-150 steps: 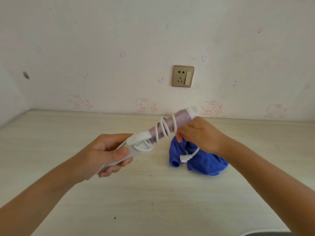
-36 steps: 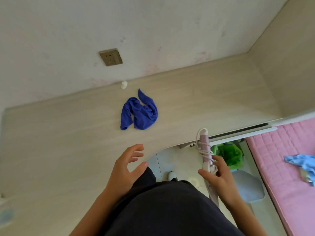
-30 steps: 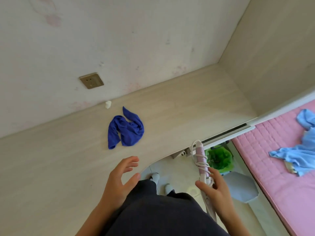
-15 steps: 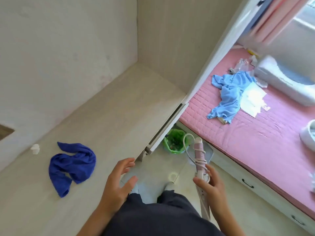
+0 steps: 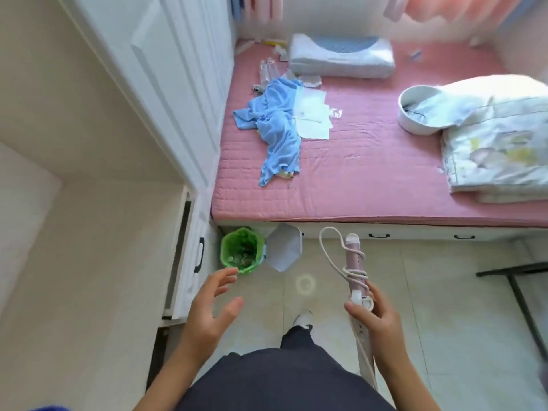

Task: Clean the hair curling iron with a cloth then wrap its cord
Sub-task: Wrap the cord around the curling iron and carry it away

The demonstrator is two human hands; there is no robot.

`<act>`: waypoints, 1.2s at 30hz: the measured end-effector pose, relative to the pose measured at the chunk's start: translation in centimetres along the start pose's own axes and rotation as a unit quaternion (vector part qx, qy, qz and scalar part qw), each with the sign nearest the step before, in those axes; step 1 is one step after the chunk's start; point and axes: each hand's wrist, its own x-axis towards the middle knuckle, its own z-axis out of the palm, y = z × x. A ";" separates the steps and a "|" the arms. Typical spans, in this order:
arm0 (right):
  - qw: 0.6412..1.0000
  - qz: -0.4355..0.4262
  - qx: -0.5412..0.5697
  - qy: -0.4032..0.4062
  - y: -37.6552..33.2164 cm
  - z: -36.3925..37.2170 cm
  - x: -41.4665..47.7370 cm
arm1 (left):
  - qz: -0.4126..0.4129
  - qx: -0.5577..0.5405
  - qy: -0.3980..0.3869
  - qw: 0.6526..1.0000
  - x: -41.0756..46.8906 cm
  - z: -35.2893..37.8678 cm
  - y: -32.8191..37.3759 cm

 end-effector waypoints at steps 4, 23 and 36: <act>0.997 -0.011 0.047 0.061 -1.0 -6.5 2.5 | 0.038 0.016 -0.068 0.997 5.4 7.0 3.9; 0.903 0.053 0.140 0.402 -0.1 -24.5 6.3 | 0.119 0.033 -0.398 0.909 24.8 35.3 16.7; 0.784 0.095 0.189 0.583 -1.7 -34.4 7.3 | 0.158 0.052 -0.584 0.794 30.9 56.9 24.3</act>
